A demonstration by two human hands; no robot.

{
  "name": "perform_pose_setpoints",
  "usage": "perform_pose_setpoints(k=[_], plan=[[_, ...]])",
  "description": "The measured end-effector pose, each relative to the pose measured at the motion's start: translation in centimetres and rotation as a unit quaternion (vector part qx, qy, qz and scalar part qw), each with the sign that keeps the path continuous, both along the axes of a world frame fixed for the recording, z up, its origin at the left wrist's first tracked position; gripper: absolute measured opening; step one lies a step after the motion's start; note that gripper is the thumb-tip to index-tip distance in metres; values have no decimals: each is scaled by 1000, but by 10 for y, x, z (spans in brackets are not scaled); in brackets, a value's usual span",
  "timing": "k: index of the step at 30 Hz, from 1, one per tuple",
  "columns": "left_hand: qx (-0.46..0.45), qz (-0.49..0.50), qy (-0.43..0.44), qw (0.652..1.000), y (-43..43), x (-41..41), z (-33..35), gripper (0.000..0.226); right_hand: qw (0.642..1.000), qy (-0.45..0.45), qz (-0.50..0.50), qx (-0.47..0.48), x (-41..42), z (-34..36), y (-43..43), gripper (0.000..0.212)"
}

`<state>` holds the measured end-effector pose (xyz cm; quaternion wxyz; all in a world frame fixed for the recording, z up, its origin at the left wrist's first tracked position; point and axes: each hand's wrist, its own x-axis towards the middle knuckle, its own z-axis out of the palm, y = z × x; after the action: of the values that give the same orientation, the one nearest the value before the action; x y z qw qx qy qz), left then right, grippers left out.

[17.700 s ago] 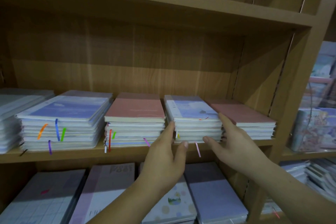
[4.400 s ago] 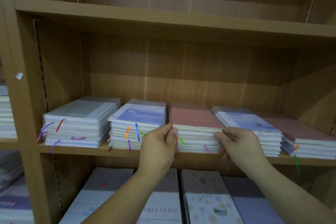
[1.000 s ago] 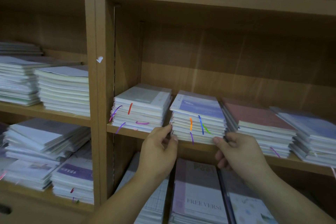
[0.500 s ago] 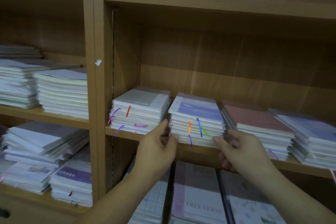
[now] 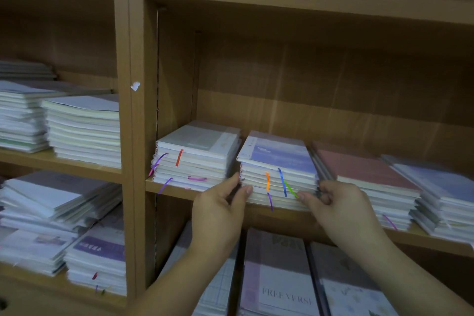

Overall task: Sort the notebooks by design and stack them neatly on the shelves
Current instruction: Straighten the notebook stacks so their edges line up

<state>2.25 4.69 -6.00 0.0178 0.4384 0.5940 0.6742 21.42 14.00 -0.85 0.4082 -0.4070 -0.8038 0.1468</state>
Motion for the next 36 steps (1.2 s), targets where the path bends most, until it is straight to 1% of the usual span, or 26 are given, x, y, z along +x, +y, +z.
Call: perform_pose_setpoints(k=[4,7,9,14,17,20,22,24,26,28,30,32,34,36], plan=[[-3,-1,8,1000,1,-2,-1,35,999,16,16,-43,1,-3,7,50],[-18,-36,2,999,2,-9,3,35,996,21,14,-80,1,-5,10,44],[-24,-45,14,999,1,-11,5,33,993,30,8,-116,1,-9,11,43],[-14,-2,46,999,-1,-10,2,31,989,54,19,-139,-1,-11,6,41],[-19,-1,59,998,-2,-10,4,31,993,17,17,-117,2,-9,3,44],[-19,-22,83,996,-9,-6,15,32,999,-31,-5,-38,9,-3,-3,47],[-7,-28,80,996,-9,-4,22,34,998,-43,-21,30,11,3,-8,39],[-5,-24,69,997,-6,-3,25,42,998,-33,-21,54,9,6,-9,34],[-7,-29,66,997,-5,-3,27,46,999,-14,-16,35,6,5,-5,37],[-10,-24,82,996,-3,-2,25,49,1000,18,-6,-2,4,2,0,38],[-4,-13,92,996,0,-2,21,48,998,50,9,-26,3,1,2,31],[-5,-7,67,998,3,-4,17,48,994,84,25,-63,1,1,3,23],[-12,-2,74,997,3,-3,18,46,990,90,34,-101,0,3,3,26],[-10,2,74,997,1,-1,19,37,989,72,35,-122,-2,3,3,34]])
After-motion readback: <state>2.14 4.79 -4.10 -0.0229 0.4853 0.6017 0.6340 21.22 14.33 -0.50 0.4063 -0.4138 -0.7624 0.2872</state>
